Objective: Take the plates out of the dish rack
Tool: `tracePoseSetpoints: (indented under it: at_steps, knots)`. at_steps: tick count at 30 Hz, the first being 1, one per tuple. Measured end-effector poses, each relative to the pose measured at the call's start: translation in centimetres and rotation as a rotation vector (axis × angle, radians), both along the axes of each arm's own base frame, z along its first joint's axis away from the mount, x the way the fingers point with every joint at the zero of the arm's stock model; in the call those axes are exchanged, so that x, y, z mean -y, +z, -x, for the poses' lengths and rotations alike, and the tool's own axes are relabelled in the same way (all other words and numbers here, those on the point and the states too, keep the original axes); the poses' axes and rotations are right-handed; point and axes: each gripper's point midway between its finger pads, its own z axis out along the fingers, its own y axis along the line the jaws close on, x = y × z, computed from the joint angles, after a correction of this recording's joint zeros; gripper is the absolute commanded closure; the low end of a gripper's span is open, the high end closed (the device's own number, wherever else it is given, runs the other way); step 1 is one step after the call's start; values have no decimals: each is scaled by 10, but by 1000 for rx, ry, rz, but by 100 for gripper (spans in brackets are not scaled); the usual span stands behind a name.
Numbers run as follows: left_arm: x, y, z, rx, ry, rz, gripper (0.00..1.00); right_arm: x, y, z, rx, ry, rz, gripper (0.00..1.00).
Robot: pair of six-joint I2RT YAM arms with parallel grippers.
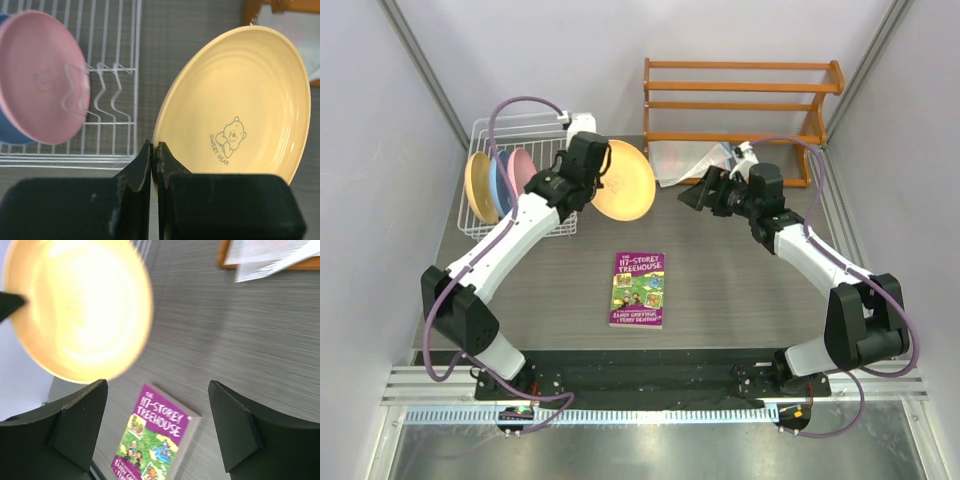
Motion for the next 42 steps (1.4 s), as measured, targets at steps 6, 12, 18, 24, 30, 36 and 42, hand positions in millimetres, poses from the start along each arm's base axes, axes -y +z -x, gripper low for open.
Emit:
tracePoseSetpoints:
  at_steps: [6,12,18,24,30,36,42]
  knots:
    - [39,-26,9,-69,-86,70,100,-30,-3,7,-4,71,-31,18]
    - [60,-27,18,-74,-127,103,100,-31,-24,2,-55,64,-23,29]
    - [71,-30,23,-82,-152,124,100,-31,-35,0,-71,68,-12,99]
    - [69,-42,27,-108,-150,105,8,-21,-42,-11,-92,-3,-5,99]
    - [55,-37,22,-64,-102,38,0,8,-63,-8,-143,-100,117,99]
    - [21,-25,29,-10,-39,-65,0,71,-88,-1,-243,-256,235,99]
    - [-21,-1,30,59,43,-61,0,109,-122,19,-372,-336,329,99]
